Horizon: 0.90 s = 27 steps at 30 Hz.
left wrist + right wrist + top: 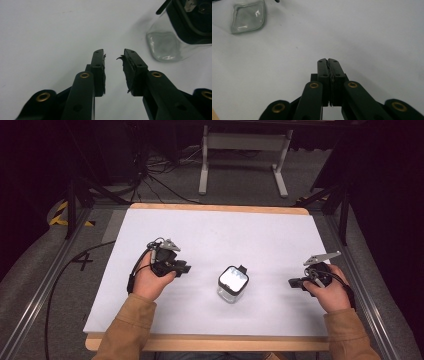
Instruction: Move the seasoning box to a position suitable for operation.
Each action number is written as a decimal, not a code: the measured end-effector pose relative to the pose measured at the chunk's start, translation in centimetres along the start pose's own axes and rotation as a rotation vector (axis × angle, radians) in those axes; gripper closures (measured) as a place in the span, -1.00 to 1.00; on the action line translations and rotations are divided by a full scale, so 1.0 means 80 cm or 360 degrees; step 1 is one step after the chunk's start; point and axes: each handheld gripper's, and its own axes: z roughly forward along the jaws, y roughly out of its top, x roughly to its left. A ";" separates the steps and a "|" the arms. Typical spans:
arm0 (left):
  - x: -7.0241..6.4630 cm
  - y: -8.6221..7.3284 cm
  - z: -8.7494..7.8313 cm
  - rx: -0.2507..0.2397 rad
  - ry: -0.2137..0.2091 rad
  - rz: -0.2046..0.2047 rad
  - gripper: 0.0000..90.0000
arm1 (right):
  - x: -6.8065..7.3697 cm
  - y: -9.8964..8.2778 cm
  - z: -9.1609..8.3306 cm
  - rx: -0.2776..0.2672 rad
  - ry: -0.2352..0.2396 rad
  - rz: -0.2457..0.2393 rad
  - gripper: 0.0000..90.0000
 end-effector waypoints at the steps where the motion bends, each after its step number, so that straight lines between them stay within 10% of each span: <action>1: -0.002 0.003 0.004 0.0000 -0.0021 0.0008 0.61 | 0.001 -0.002 -0.001 0.0002 0.0002 0.0001 0.99; 27: -0.043 0.026 0.082 0.0109 -0.0266 0.0206 0.71 | 0.008 -0.022 -0.011 -0.0008 -0.0004 0.0026 0.97</action>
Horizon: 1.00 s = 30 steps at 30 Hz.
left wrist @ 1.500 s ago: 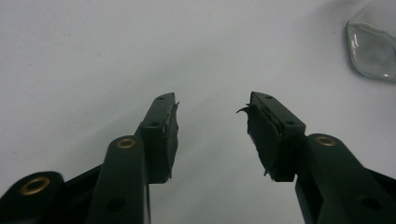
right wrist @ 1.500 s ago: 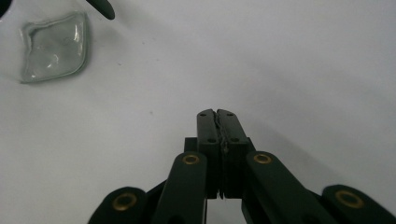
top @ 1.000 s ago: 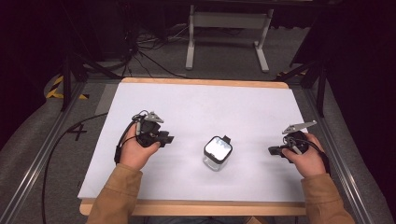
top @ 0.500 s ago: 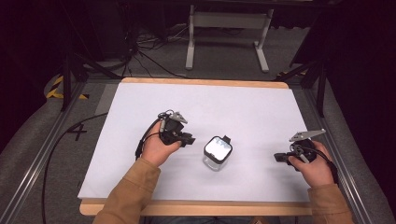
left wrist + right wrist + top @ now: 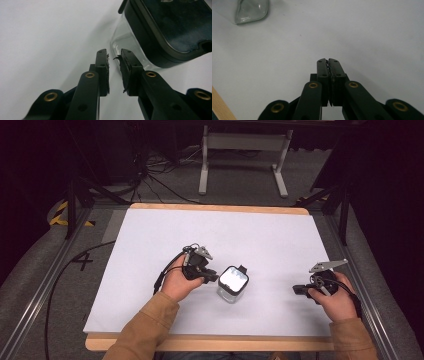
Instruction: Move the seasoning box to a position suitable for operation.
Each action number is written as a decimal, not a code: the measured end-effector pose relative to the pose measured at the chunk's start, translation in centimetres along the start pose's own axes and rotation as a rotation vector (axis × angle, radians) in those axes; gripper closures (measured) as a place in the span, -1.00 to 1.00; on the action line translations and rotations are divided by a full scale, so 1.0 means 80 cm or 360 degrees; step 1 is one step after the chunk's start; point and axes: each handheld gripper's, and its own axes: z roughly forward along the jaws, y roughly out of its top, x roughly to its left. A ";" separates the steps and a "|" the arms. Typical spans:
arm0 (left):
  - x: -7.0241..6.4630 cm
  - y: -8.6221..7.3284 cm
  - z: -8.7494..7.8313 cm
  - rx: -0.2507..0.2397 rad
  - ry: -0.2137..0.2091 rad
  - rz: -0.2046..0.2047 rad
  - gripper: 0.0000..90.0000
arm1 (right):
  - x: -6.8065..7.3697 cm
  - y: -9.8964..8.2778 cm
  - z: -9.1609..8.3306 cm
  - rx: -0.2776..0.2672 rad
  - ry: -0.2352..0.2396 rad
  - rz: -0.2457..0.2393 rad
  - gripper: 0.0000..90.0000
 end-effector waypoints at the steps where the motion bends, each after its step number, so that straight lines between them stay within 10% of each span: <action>1: -0.002 0.000 0.003 0.0005 -0.0024 0.0022 0.72 | 0.000 0.000 0.000 -0.0001 0.0000 -0.0001 0.97; 7: -0.005 -0.001 0.006 -0.0013 -0.0027 0.0028 0.87 | 0.001 0.001 0.000 0.0002 0.0005 -0.0005 0.97; 30: -0.031 -0.002 0.015 0.0307 -0.0172 0.0128 0.94 | 0.006 0.008 0.006 0.0008 0.0029 -0.0043 0.94</action>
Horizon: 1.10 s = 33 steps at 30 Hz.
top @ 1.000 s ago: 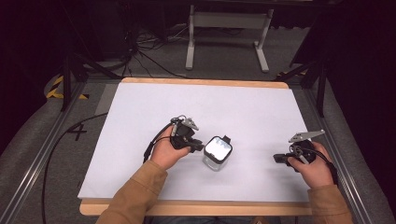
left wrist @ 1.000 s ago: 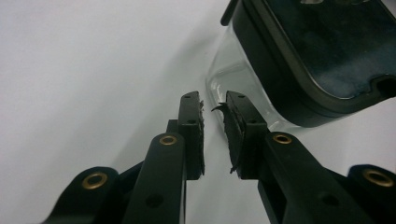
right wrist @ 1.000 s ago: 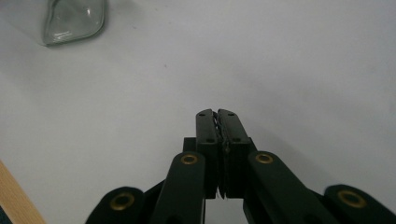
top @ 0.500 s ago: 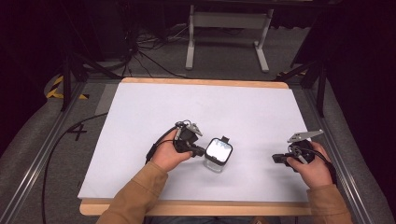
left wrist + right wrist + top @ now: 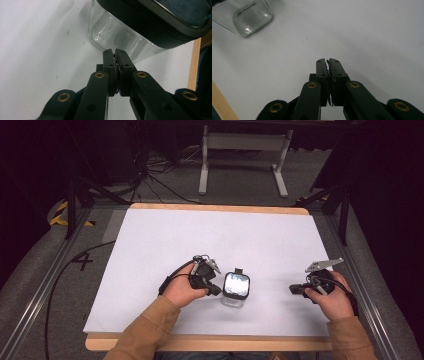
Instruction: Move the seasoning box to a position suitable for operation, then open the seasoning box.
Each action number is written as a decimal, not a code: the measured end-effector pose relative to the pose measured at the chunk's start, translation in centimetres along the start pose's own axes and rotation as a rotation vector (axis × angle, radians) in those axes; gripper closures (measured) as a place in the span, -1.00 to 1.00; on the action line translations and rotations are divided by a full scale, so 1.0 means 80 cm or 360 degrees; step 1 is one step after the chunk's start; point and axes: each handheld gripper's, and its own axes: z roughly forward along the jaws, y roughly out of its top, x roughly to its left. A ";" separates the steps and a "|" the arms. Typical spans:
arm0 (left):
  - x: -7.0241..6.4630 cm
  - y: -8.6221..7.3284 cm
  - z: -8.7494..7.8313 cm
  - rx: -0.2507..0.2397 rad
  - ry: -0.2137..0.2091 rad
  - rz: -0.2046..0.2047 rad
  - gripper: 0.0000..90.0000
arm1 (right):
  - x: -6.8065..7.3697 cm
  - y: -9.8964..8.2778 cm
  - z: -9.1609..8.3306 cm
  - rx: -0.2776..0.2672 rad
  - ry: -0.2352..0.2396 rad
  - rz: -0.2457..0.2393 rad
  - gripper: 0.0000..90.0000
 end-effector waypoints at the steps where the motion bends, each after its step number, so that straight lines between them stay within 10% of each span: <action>1: -0.002 0.000 0.002 -0.0018 0.0012 -0.0002 0.94 | 0.000 0.000 0.000 -0.0003 0.0002 -0.0003 0.95; 15: -0.007 0.003 0.005 0.0023 -0.0056 0.0022 0.90 | 0.002 0.002 0.001 0.0001 0.0013 -0.0017 0.94; 24: -0.008 -0.001 -0.055 -0.0309 -0.0014 -0.0080 0.75 | 0.001 0.003 0.004 0.0004 0.0010 -0.0020 0.95; 33: -0.013 0.023 -0.083 -0.0430 0.0032 -0.0014 0.76 | 0.001 0.004 0.005 0.0000 0.0009 -0.0014 0.95</action>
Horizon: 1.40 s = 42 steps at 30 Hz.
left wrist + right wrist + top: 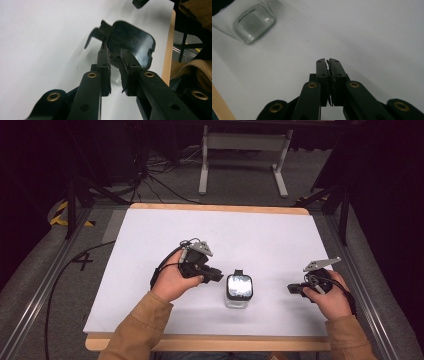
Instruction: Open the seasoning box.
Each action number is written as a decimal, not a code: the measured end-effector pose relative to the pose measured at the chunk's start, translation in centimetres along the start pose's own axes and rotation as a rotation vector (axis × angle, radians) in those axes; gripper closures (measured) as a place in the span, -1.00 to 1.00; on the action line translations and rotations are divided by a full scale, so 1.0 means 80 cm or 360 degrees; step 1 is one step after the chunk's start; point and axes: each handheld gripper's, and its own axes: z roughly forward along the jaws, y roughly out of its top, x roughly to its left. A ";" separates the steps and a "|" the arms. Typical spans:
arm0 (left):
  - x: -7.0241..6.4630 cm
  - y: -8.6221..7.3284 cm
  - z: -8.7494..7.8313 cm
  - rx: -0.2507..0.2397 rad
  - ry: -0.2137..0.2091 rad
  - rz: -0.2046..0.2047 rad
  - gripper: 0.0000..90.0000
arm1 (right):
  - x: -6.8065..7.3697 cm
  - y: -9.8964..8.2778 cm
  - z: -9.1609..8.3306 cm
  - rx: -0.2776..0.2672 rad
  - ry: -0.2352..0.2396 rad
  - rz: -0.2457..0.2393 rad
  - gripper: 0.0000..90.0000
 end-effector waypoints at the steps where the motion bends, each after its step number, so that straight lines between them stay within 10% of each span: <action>1: 0.001 0.003 0.001 -0.0011 -0.0006 0.0003 0.76 | 0.000 0.001 0.001 0.0001 0.0001 0.0000 0.95; 17: 0.022 0.055 0.051 -0.0044 -0.0080 -0.0012 0.81 | 0.001 0.003 0.004 -0.0024 0.0076 -0.0009 0.93; 42: 0.025 0.051 0.079 0.0096 -0.0073 -0.0026 0.90 | 0.002 0.003 0.004 -0.0027 0.0076 -0.0014 0.89</action>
